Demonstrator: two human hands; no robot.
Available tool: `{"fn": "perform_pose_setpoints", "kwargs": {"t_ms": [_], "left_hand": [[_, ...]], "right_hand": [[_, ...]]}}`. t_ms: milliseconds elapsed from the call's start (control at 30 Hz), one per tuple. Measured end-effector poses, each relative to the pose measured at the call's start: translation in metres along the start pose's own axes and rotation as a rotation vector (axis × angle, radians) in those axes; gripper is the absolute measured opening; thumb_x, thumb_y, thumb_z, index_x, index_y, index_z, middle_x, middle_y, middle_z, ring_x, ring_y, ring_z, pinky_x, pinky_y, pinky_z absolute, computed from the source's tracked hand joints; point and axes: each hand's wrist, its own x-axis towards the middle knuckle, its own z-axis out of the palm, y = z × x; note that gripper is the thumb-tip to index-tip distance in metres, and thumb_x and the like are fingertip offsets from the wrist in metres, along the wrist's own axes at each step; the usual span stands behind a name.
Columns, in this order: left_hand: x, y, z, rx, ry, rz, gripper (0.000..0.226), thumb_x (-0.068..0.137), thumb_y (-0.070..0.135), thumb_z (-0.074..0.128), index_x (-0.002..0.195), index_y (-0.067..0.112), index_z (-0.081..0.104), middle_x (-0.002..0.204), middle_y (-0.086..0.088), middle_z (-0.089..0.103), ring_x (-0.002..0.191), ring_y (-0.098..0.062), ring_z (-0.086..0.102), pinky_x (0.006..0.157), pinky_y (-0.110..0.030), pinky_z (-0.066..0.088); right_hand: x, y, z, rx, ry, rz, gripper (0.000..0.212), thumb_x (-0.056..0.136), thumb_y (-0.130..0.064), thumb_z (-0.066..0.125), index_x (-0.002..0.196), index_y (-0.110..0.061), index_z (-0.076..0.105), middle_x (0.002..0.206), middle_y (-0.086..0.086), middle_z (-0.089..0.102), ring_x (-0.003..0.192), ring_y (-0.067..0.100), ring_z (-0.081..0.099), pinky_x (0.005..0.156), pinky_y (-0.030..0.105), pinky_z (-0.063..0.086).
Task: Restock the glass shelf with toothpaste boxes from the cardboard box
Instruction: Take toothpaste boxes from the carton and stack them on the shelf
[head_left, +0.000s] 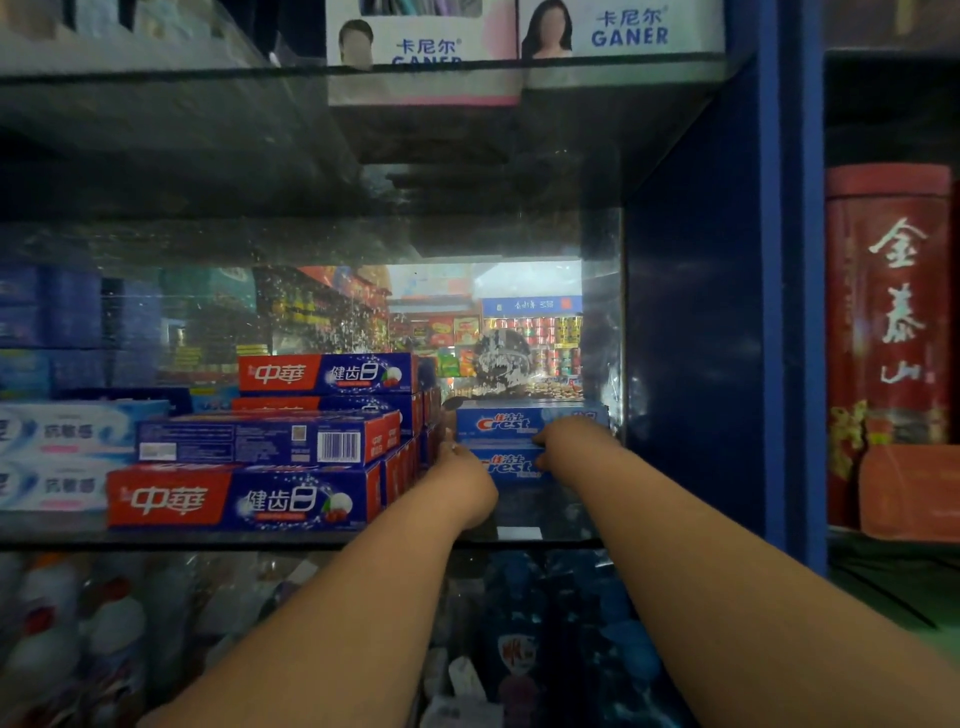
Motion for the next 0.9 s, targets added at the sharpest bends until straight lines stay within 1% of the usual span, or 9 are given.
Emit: {"fn": "perform_pose_setpoints", "kwargs": {"t_ms": [100,233,333,433,533,633,733,833,900], "left_hand": [[-0.003,-0.001,-0.001,-0.031,0.01,-0.005,0.07,0.095,0.017,0.048,0.152,0.007,0.007,0.157,-0.011,0.012,0.132,-0.028,0.04,0.109,-0.039,0.035],[-0.009,-0.002,-0.003,-0.06,0.103,0.098,0.049,0.093,0.013,0.051,0.139,0.007,0.037,0.143,-0.01,0.037,0.118,-0.028,0.051,0.104,-0.042,0.044],[-0.025,-0.004,-0.011,-0.071,0.214,0.216,0.045,0.097,0.012,0.043,0.141,0.009,0.038,0.147,-0.007,0.036,0.128,-0.027,0.045,0.108,-0.041,0.039],[-0.059,-0.012,-0.016,-0.134,0.275,0.364,0.048,0.101,0.016,0.035,0.149,0.014,0.027,0.158,-0.002,0.023,0.142,-0.021,0.029,0.114,-0.034,0.027],[-0.097,-0.038,-0.017,-0.272,0.362,0.459,0.048,0.101,0.021,0.039,0.148,0.019,0.032,0.156,0.002,0.03,0.142,-0.014,0.029,0.113,-0.025,0.024],[-0.135,-0.087,-0.011,-0.457,0.462,0.436,0.043,0.098,0.02,0.047,0.14,0.021,0.046,0.142,0.004,0.049,0.13,-0.011,0.046,0.103,-0.015,0.03],[-0.171,-0.149,0.009,-0.613,0.478,0.4,0.041,0.092,0.025,0.048,0.131,0.02,0.056,0.13,0.004,0.06,0.119,-0.009,0.056,0.104,-0.024,0.042],[-0.192,-0.217,0.038,-0.608,0.45,0.288,0.046,0.087,0.025,0.043,0.129,0.014,0.058,0.127,-0.003,0.063,0.117,-0.012,0.058,0.103,-0.025,0.043],[-0.203,-0.261,0.057,-0.595,0.403,0.182,0.048,0.086,0.023,0.042,0.129,0.009,0.057,0.127,-0.008,0.063,0.118,-0.017,0.058,0.105,-0.029,0.043]], "right_hand": [[-0.002,-0.001,0.002,0.039,0.007,0.014,0.042,0.092,-0.031,0.056,0.133,-0.021,0.053,0.132,0.005,0.053,0.101,0.023,0.054,0.073,0.035,0.042],[-0.016,0.001,0.003,0.075,0.085,0.0,0.038,0.092,-0.029,0.055,0.129,-0.018,0.056,0.118,0.006,0.06,0.096,0.024,0.057,0.072,0.034,0.045],[-0.049,-0.001,-0.008,0.157,0.162,-0.04,0.034,0.092,-0.032,0.053,0.123,-0.019,0.059,0.106,0.004,0.061,0.085,0.021,0.056,0.068,0.031,0.044],[-0.099,-0.006,-0.023,0.361,0.29,-0.155,0.033,0.098,-0.028,0.049,0.128,-0.017,0.058,0.12,0.007,0.063,0.096,0.023,0.06,0.077,0.032,0.049],[-0.152,-0.022,-0.02,0.611,0.435,-0.293,0.033,0.099,-0.026,0.048,0.131,-0.022,0.058,0.126,0.002,0.064,0.109,0.02,0.06,0.093,0.034,0.048],[-0.192,-0.052,0.002,0.852,0.525,-0.392,0.027,0.098,-0.022,0.049,0.12,-0.023,0.065,0.114,-0.003,0.068,0.1,0.014,0.062,0.089,0.032,0.049],[-0.223,-0.095,0.036,0.963,0.581,-0.489,0.023,0.096,-0.02,0.053,0.111,-0.026,0.069,0.103,-0.009,0.07,0.095,0.006,0.062,0.087,0.025,0.049],[-0.246,-0.15,0.084,1.045,0.479,-0.594,0.022,0.096,-0.018,0.053,0.108,-0.025,0.069,0.098,-0.016,0.068,0.091,-0.002,0.061,0.083,0.015,0.047],[-0.257,-0.191,0.119,1.003,0.392,-0.678,0.023,0.095,-0.014,0.054,0.109,-0.018,0.07,0.099,-0.009,0.069,0.091,0.0,0.061,0.083,0.015,0.044]]}}
